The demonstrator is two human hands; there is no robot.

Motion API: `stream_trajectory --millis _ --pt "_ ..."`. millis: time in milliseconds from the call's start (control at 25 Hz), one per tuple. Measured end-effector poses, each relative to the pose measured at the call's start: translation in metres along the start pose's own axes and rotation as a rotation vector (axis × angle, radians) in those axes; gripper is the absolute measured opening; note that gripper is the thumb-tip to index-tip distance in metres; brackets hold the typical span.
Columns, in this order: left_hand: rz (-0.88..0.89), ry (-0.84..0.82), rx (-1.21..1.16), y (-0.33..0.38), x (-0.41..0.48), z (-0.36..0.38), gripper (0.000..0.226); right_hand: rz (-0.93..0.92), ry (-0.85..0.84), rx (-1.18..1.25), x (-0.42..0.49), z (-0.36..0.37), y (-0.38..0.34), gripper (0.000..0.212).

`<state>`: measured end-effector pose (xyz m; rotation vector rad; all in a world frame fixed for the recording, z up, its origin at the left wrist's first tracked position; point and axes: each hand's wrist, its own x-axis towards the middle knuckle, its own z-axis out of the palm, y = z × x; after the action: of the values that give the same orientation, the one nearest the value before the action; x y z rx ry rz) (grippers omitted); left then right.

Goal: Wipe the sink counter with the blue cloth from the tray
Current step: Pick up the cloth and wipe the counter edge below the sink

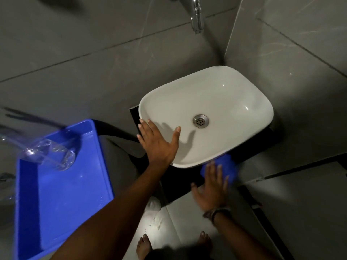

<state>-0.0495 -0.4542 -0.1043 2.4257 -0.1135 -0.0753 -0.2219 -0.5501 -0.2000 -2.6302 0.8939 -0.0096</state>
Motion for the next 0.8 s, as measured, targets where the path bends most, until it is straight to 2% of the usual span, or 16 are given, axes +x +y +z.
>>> stream_trajectory --millis 80,160,320,520,600,680,760,800 --pt "0.032 -0.077 -0.063 0.006 -0.004 0.008 0.108 -0.111 -0.074 -0.03 -0.037 0.021 -0.031 0.095" --pt "0.029 -0.126 -0.219 -0.021 -0.014 -0.023 0.102 -0.283 -0.135 -0.122 -0.071 0.026 -0.076 0.094" --pt "0.137 -0.272 -0.237 -0.07 -0.062 -0.014 0.078 -0.314 -0.142 -0.246 -0.06 0.01 -0.06 0.086" --pt "0.023 -0.402 -0.257 -0.099 -0.102 -0.011 0.066 -0.315 -0.147 -0.285 -0.06 0.011 -0.039 0.068" --pt "-0.024 -0.457 -0.298 -0.109 -0.111 -0.026 0.059 -0.377 -0.106 -0.29 -0.065 0.005 -0.04 0.061" --pt "-0.063 -0.5 -0.383 -0.117 -0.119 -0.051 0.042 -0.371 -0.123 -0.108 -0.073 -0.004 -0.053 0.047" --pt "-0.116 -0.49 -0.556 -0.123 -0.124 -0.074 0.027 -0.127 -0.24 0.411 -0.076 -0.017 -0.076 0.032" --pt "-0.173 -0.452 -0.627 -0.13 -0.123 -0.089 0.028 0.029 -0.368 0.685 -0.079 -0.022 -0.094 0.031"
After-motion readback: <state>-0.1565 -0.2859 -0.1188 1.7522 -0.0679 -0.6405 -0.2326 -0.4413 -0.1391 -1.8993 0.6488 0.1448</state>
